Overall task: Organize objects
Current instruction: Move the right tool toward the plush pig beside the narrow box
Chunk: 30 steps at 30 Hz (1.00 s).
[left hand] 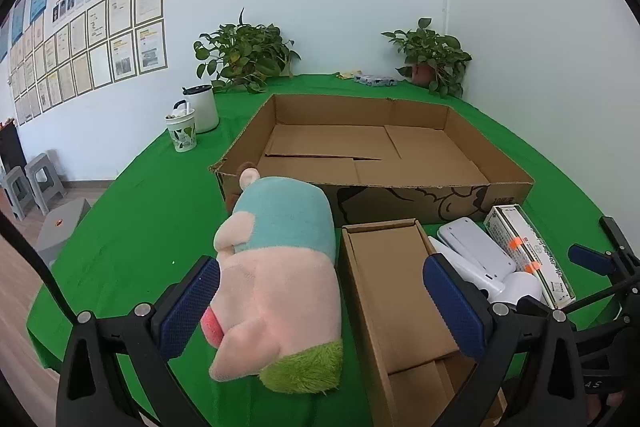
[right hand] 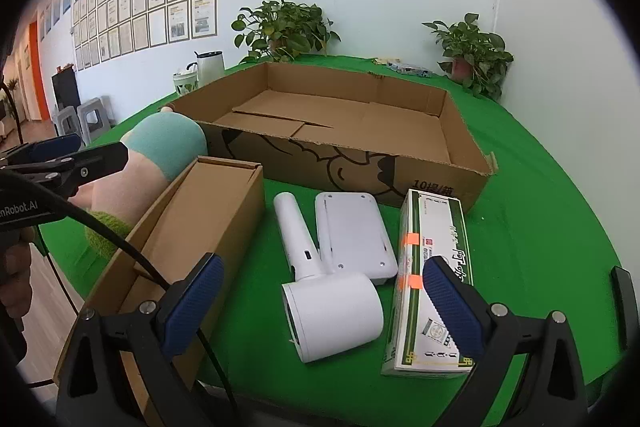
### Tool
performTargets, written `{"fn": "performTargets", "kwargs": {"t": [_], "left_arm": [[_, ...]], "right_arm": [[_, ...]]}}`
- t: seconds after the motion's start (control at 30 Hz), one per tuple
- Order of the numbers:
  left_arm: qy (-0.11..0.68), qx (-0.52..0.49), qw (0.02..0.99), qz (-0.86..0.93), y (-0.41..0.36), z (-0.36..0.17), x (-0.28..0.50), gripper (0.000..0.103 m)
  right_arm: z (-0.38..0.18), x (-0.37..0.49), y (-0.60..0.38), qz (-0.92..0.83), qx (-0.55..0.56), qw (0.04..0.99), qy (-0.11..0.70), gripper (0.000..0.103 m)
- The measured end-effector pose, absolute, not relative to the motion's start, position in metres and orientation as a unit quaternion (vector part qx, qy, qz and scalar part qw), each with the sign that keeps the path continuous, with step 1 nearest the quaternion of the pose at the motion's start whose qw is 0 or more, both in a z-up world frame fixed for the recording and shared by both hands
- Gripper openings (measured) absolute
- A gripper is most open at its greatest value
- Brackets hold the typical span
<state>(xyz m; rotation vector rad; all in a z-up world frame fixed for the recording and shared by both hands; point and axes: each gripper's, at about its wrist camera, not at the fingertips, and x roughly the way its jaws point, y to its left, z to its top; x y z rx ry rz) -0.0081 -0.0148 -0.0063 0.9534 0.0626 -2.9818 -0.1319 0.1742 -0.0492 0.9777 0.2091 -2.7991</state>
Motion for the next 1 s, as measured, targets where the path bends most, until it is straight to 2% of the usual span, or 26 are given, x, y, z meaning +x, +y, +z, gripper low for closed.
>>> {"fn": "performTargets", "kwargs": {"t": [0.33, 1.0], "left_arm": [[0.017, 0.301, -0.02, -0.953, -0.001, 0.003, 0.004, 0.102], [0.021, 0.314, -0.02, -0.949, -0.006, -0.006, 0.008, 0.102]], "right_arm": [[-0.037, -0.124, 0.188, -0.934, 0.349, 0.063, 0.043, 0.1], [-0.043, -0.116, 0.183, -0.931, 0.358, 0.059, 0.05, 0.1]]}}
